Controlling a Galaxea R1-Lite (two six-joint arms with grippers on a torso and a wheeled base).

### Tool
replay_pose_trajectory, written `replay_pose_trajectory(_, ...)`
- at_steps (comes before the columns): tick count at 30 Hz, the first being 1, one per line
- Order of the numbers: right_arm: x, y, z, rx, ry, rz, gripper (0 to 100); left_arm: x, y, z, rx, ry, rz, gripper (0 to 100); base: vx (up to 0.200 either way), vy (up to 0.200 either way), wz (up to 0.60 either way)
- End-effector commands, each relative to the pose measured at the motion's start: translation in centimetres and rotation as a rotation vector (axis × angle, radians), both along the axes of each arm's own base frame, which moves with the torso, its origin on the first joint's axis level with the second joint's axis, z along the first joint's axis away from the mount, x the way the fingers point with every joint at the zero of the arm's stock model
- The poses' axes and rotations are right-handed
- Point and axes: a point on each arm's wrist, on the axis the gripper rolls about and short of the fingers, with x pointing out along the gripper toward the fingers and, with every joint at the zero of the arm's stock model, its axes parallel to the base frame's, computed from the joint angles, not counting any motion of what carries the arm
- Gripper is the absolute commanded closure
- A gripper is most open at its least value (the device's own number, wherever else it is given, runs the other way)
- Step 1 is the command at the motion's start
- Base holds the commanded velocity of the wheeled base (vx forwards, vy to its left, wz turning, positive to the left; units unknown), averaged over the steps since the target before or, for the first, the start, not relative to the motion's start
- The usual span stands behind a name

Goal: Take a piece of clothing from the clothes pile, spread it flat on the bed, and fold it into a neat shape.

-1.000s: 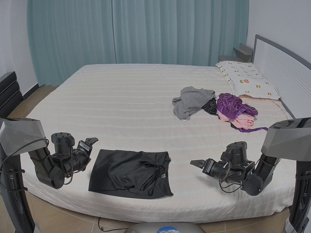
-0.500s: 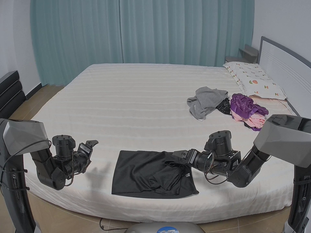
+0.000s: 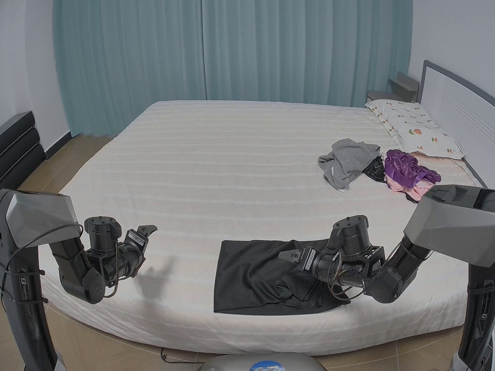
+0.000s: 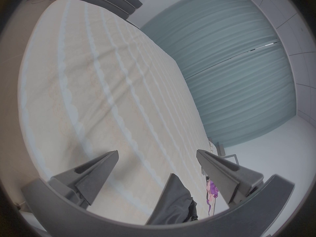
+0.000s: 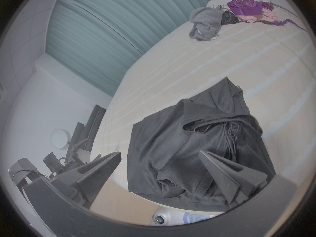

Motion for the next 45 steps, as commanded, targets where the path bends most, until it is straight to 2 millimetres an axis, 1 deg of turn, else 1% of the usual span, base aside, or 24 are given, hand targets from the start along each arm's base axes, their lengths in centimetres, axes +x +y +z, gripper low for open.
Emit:
replay_pose_trajectory(1,0.2,-0.5,-0.6,-0.030,0.036,-0.020,0,0.0,0.0,-0.2,0.001,0.006,0.000,0,0.000,0.000,0.00)
replay_pose_trajectory(4,1.2,-1.1,-1.4,-0.044,0.054,-0.048,0,0.0,-0.2,-0.4,0.008,0.009,-0.006,0,0.000,0.000,0.00)
replay_pose_trajectory(6,1.3,-1.1,-1.5,-0.044,0.054,-0.050,0,0.0,-0.2,-0.4,0.012,0.009,-0.006,0,0.000,0.000,0.00)
replay_pose_trajectory(7,2.1,-1.3,-1.7,-0.039,0.050,-0.065,0,0.0,-0.3,-0.6,0.029,0.012,-0.015,0,0.000,0.000,0.00)
replay_pose_trajectory(8,2.3,-1.3,-1.7,-0.034,0.047,-0.068,0,-0.1,-0.3,-0.6,0.032,0.014,-0.018,0,0.000,0.000,0.00)
replay_pose_trajectory(12,2.6,-1.2,-1.8,-0.031,0.044,-0.069,0,0.0,-0.3,-0.7,0.033,0.014,-0.019,0,0.000,0.000,0.00)
replay_pose_trajectory(17,2.9,-1.1,-2.4,-0.037,0.051,-0.073,0,-0.1,-0.4,-0.7,0.034,0.016,-0.020,0,0.000,0.000,0.00)
replay_pose_trajectory(18,2.9,-1.1,-2.5,-0.039,0.050,-0.075,100,-0.1,-0.4,-0.7,0.034,0.016,-0.020,0,0.000,0.000,0.00)
replay_pose_trajectory(22,3.2,-1.2,-2.6,-0.052,0.045,-0.096,100,0.0,-0.4,-0.7,0.034,0.014,-0.019,0,0.000,0.000,0.00)
replay_pose_trajectory(27,3.2,-1.7,-2.6,-0.074,0.078,-0.113,100,0.0,-0.4,-0.7,0.033,0.014,-0.020,0,0.000,0.000,0.00)
replay_pose_trajectory(33,3.8,-3.2,-2.0,-0.079,0.080,-0.155,100,0.0,-0.4,-0.7,0.034,0.016,-0.019,0,0.000,0.000,0.00)
replay_pose_trajectory(34,3.8,-3.2,-2.0,-0.079,0.080,-0.155,100,0.0,-0.4,-0.7,0.034,0.016,-0.019,0,0.000,0.000,0.00)
replay_pose_trajectory(35,4.2,-3.9,-1.9,-0.082,0.074,-0.180,100,0.0,-0.4,-0.7,0.034,0.016,-0.020,0,0.000,0.000,0.00)
replay_pose_trajectory(36,4.3,-4.2,-1.8,-0.082,0.072,-0.186,100,0.0,-0.4,-0.7,0.034,0.016,-0.019,0,0.000,0.000,0.00)
replay_pose_trajectory(40,4.5,-4.5,-1.7,-0.079,0.067,-0.195,100,-0.1,-0.4,-0.7,0.040,0.016,-0.022,0,0.000,0.000,0.00)
replay_pose_trajectory(45,5.2,-5.5,-1.5,-0.077,0.060,-0.224,100,-0.1,-0.4,-0.8,0.047,0.017,-0.025,0,0.000,0.000,0.00)
